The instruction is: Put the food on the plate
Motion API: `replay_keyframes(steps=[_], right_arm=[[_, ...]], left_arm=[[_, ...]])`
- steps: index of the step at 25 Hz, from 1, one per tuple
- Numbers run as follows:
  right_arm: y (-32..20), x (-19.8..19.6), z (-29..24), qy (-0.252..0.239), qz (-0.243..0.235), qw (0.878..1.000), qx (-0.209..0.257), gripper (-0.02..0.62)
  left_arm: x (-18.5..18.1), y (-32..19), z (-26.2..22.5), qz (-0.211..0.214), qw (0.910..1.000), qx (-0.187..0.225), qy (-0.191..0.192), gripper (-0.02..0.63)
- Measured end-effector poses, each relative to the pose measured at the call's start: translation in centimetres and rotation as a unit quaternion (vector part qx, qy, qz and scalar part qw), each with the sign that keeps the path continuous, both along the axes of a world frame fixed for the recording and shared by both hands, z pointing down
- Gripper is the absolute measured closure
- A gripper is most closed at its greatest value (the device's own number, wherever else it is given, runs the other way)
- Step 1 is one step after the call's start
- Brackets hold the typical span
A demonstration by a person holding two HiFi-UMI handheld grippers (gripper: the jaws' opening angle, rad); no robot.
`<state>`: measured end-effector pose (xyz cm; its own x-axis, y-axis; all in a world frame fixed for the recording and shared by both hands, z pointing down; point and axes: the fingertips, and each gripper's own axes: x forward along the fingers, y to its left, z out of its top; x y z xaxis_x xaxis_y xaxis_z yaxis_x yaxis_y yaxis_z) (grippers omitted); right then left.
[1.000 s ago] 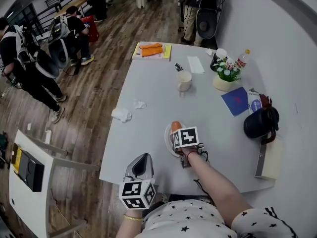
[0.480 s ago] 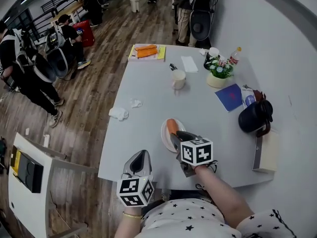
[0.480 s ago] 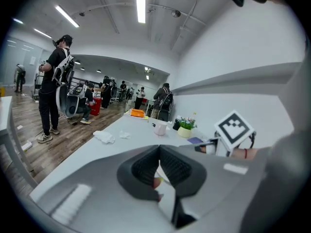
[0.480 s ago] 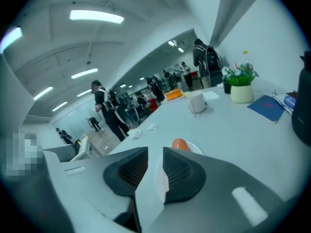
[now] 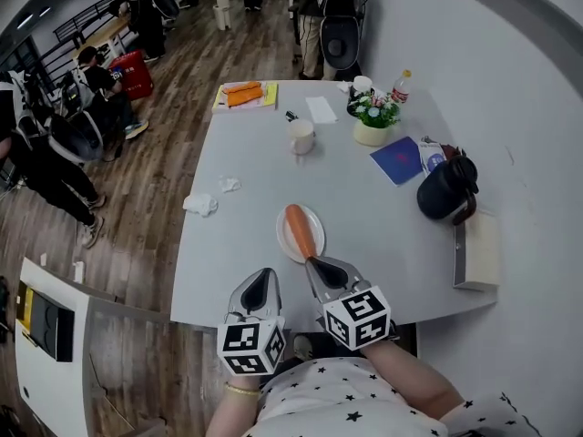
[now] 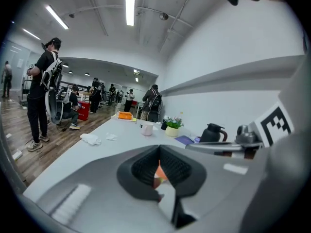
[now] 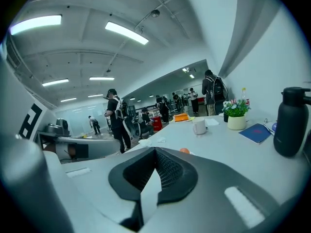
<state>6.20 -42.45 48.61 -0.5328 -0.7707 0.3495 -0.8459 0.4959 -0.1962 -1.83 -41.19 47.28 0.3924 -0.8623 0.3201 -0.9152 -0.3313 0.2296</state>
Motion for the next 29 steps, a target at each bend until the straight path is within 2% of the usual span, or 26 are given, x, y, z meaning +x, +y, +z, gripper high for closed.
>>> replay_keyframes(steps=[8, 29], right_arm=[[1.1, 0.6, -1.0, 0.000, 0.005, 1.000, 0.007, 0.598], [2.7, 0.6, -0.8, -0.003, 0.004, 1.000, -0.006, 0.598]], left_arm=[[1.2, 0.8, -0.3, 0.011, 0.9999, 0.004, -0.002, 0.598], [1.3, 1.4, 0.1, 0.015, 0.9999, -0.002, -0.004, 0.598]])
